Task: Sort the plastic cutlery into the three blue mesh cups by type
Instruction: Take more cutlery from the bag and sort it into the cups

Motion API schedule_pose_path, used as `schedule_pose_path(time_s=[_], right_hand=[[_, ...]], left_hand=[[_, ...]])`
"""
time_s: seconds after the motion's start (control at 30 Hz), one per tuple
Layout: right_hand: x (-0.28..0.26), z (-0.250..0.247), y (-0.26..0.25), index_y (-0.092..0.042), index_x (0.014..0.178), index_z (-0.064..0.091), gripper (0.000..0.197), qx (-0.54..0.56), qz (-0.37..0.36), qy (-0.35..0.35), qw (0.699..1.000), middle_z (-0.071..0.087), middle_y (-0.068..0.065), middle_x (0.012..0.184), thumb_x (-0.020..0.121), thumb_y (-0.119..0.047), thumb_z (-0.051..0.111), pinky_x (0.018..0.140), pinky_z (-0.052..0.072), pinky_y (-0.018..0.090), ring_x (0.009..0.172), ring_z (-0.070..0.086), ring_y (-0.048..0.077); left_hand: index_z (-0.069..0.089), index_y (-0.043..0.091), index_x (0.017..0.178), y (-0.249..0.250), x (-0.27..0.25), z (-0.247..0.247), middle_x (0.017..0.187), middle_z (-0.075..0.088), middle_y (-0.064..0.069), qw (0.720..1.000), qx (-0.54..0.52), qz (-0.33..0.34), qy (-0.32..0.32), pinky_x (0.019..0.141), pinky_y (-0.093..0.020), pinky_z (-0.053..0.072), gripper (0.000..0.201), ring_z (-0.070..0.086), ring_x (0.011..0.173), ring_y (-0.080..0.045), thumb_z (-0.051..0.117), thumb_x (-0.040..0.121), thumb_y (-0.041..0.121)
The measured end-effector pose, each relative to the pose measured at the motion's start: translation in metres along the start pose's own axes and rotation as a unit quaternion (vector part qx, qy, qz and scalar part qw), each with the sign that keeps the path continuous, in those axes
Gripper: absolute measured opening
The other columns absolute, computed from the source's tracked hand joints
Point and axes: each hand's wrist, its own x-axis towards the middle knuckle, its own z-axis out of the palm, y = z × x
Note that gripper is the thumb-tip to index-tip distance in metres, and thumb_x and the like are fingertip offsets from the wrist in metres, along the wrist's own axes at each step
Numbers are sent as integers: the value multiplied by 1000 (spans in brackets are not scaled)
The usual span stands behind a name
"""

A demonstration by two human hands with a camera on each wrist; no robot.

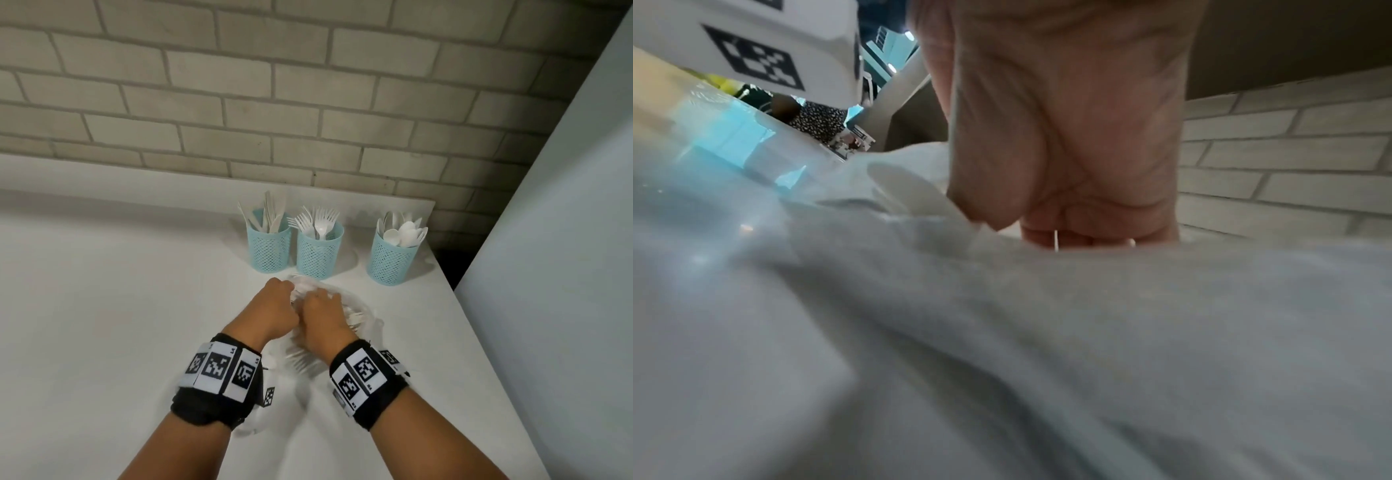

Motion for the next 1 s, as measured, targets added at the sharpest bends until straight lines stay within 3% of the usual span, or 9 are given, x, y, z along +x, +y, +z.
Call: schedule_pose_path(time_s=[0.1, 0.27, 0.4, 0.57, 0.73, 0.8, 0.83, 0.93, 1.0], right_hand=[[2, -1, 4, -15, 107, 62, 22, 9, -4, 35, 999, 64, 6, 110, 89, -18, 49, 91, 41, 38, 107, 58, 27], [10, -1, 17, -12, 107, 59, 20, 42, -35, 46, 997, 67, 9, 104, 91, -21, 51, 84, 47, 36, 97, 64, 28], [15, -3, 27, -16, 122, 54, 31, 109, -41, 3, 993, 64, 9, 114, 92, -22, 47, 87, 48, 37, 102, 61, 30], [5, -15, 47, -20, 125, 52, 34, 280, -29, -55, 958, 61, 4, 121, 91, -20, 53, 84, 42, 27, 106, 58, 23], [0, -30, 62, -22, 111, 62, 20, 387, -26, -58, 920, 68, -4, 104, 93, -21, 56, 81, 46, 27, 95, 62, 15], [0, -33, 63, -20, 107, 65, 17, 406, -11, -42, 913, 67, -4, 99, 92, -24, 58, 74, 44, 21, 88, 61, 11], [1, -32, 63, -19, 104, 67, 16, 422, -4, -37, 906, 68, -4, 98, 91, -24, 59, 77, 47, 22, 88, 63, 12], [4, -28, 62, -19, 100, 70, 16, 443, 0, -32, 896, 72, 2, 100, 88, -26, 63, 95, 49, 41, 96, 66, 21], [4, -28, 63, -21, 96, 71, 13, 459, -1, -27, 888, 73, 2, 99, 88, -26, 63, 97, 48, 42, 96, 67, 19]], left_hand=[[33, 8, 140, 0, -2, -4, 144, 34, -13, 999, 13, -6, -52, 95, -26, 39, 55, 44, 127, -26, 52, 89, 14], [40, 8, 137, 1, -1, -13, 142, 42, -10, 998, -50, 7, -40, 84, -21, 36, 51, 44, 127, -23, 53, 87, 7], [44, 14, 137, -5, 7, -20, 141, 44, -8, 994, -105, -14, -7, 93, -25, 40, 50, 49, 123, -23, 48, 88, 4], [55, 12, 126, -11, 10, -25, 136, 51, -9, 986, -162, -28, 36, 89, -29, 43, 42, 54, 115, -28, 39, 89, 1], [62, 2, 111, -12, 11, -26, 111, 63, -18, 985, -171, -27, 29, 79, -34, 45, 33, 59, 97, -33, 37, 88, 2], [62, 6, 114, -11, 12, -25, 113, 63, -15, 986, -164, -25, 24, 82, -34, 46, 34, 59, 94, -29, 40, 89, 3], [60, 10, 118, -10, 13, -25, 119, 61, -13, 986, -164, -29, 22, 84, -33, 46, 36, 59, 95, -27, 40, 89, 4], [53, 13, 129, -11, 12, -25, 134, 53, -9, 986, -163, -43, 19, 93, -33, 45, 42, 59, 106, -26, 42, 90, 4], [51, 13, 131, -13, 9, -27, 136, 51, -9, 987, -157, -46, 13, 93, -32, 45, 42, 58, 109, -26, 43, 90, 6]])
